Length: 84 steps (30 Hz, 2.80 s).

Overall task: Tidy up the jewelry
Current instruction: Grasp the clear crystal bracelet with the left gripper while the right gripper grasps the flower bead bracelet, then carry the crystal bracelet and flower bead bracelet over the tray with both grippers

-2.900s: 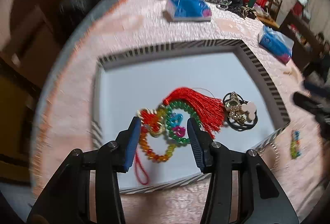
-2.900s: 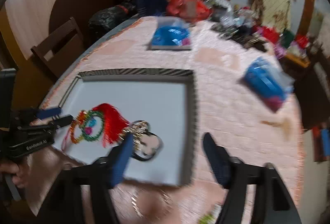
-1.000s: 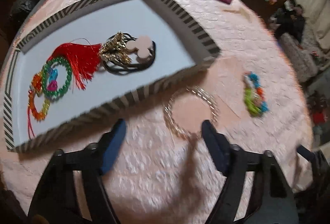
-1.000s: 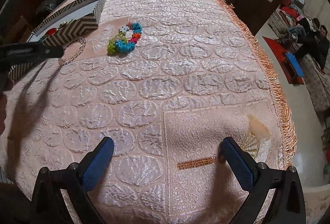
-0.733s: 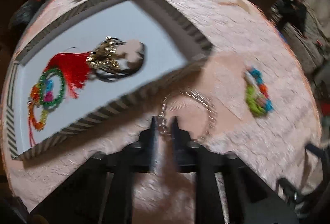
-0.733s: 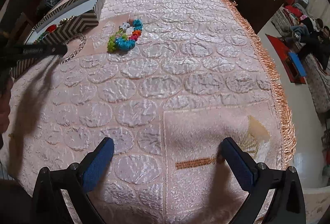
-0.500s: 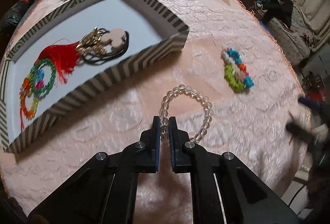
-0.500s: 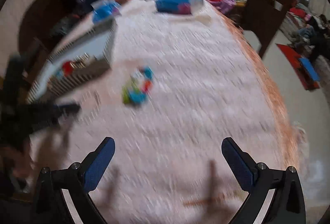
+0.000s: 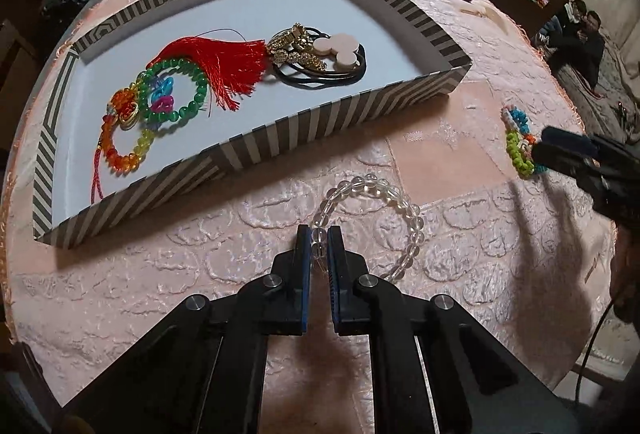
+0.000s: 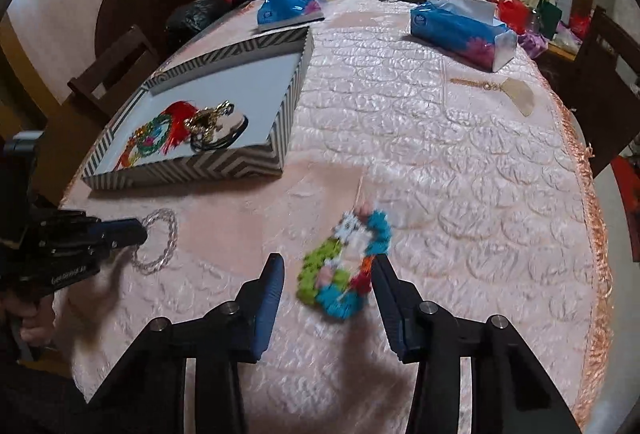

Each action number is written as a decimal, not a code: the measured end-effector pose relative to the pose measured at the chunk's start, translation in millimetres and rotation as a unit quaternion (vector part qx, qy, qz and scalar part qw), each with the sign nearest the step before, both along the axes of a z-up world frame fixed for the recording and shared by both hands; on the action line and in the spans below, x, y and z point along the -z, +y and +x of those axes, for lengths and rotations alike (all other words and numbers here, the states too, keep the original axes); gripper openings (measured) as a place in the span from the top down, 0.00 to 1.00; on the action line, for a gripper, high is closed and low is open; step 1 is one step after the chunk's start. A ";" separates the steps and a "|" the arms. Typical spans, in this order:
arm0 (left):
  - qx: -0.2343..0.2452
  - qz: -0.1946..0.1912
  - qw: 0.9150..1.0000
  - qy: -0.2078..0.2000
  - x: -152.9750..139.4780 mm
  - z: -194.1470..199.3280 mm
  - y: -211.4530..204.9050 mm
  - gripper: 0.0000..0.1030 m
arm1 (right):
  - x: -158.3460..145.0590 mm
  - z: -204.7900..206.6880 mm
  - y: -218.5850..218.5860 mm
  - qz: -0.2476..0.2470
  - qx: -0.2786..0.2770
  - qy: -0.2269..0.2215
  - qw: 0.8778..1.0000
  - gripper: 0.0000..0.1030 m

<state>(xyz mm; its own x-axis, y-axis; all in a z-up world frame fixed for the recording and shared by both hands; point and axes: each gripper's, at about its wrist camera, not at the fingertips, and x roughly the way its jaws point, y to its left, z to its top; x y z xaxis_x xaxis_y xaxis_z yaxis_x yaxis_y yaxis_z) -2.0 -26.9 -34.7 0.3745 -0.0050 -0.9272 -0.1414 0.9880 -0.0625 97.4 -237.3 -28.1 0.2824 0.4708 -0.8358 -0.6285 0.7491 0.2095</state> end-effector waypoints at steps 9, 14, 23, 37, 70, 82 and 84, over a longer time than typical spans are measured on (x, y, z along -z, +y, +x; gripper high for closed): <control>0.002 -0.001 1.000 0.000 0.3 1.7 0.9 0.94 | 19.5 3.2 1.1 0.003 -0.027 0.037 0.999 0.79; 0.003 0.002 1.000 0.000 1.1 3.4 0.1 0.94 | 19.6 -5.7 -9.2 0.005 -0.015 0.035 0.999 0.86; 0.007 -0.013 1.000 -0.006 -3.4 4.5 1.3 0.94 | -16.5 -20.9 -34.5 0.077 0.042 0.041 0.995 0.89; 0.038 -0.023 0.998 -0.050 -38.3 7.5 -11.1 0.94 | -63.9 -26.6 -47.8 0.102 0.106 0.027 0.989 0.89; 0.033 -0.028 0.995 -0.091 -97.2 -5.3 -5.3 0.94 | -85.1 -41.9 -18.0 0.048 0.096 -0.005 0.994 0.89; 0.027 -0.027 0.994 -0.101 -105.1 -5.7 1.0 0.94 | -94.3 -45.4 -6.5 0.040 0.086 -0.019 0.995 0.89; 0.025 -0.026 0.994 -0.102 -105.9 -5.9 2.2 0.94 | -95.6 -45.0 -4.4 0.039 0.085 -0.021 0.995 0.89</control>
